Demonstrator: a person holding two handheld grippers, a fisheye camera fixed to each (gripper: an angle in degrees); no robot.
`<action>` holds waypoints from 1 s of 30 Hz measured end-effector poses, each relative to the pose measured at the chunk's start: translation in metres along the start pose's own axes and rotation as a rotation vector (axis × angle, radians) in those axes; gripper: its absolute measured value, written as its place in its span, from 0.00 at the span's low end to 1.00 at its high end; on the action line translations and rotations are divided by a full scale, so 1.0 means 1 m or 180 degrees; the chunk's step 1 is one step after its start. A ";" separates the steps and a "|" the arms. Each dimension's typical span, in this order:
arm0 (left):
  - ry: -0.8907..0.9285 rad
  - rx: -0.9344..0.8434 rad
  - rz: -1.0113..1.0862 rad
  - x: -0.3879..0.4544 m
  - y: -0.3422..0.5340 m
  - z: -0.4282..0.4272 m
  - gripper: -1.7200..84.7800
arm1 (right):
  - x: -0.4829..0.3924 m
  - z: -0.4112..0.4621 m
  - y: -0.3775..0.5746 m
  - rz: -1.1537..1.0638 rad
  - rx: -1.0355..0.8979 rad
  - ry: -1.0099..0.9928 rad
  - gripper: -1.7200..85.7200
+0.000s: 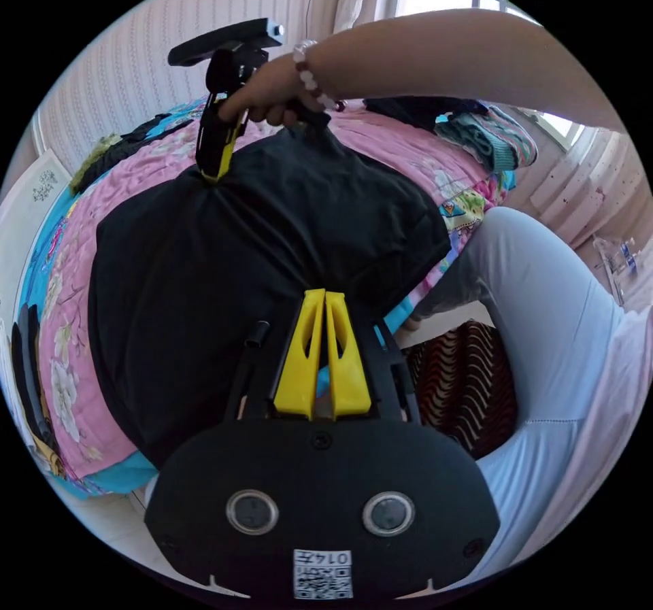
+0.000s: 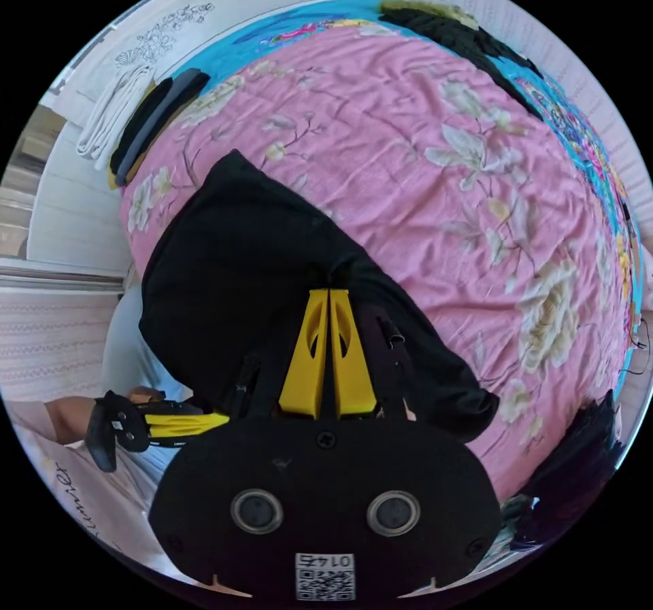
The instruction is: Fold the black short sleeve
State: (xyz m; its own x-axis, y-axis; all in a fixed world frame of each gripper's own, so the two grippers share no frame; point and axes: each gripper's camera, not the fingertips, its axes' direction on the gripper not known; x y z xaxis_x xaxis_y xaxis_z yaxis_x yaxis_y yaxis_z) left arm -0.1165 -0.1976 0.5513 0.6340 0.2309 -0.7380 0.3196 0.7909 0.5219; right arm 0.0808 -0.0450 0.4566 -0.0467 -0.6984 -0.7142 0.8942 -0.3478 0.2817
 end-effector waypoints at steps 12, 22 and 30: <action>0.0178 0.0477 -0.0026 0.035 0.034 -0.006 0.04 | 0.100 -0.058 0.082 0.0659 0.1057 -0.0749 0.02; 0.0117 0.0722 0.0350 0.103 0.017 0.001 0.22 | 0.152 -0.049 0.293 0.1753 0.0516 -0.0932 0.10; 0.0310 0.0285 0.0726 0.148 -0.022 0.045 0.23 | 0.185 -0.083 0.304 0.1614 0.1158 -0.2027 0.04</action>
State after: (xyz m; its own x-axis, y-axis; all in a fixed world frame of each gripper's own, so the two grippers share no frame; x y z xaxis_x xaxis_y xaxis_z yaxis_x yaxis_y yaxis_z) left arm 0.0019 -0.2064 0.4494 0.6274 0.4542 -0.6325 0.2400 0.6599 0.7120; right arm 0.3806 -0.2279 0.3566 -0.0193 -0.9997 0.0126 0.6830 -0.0040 0.7304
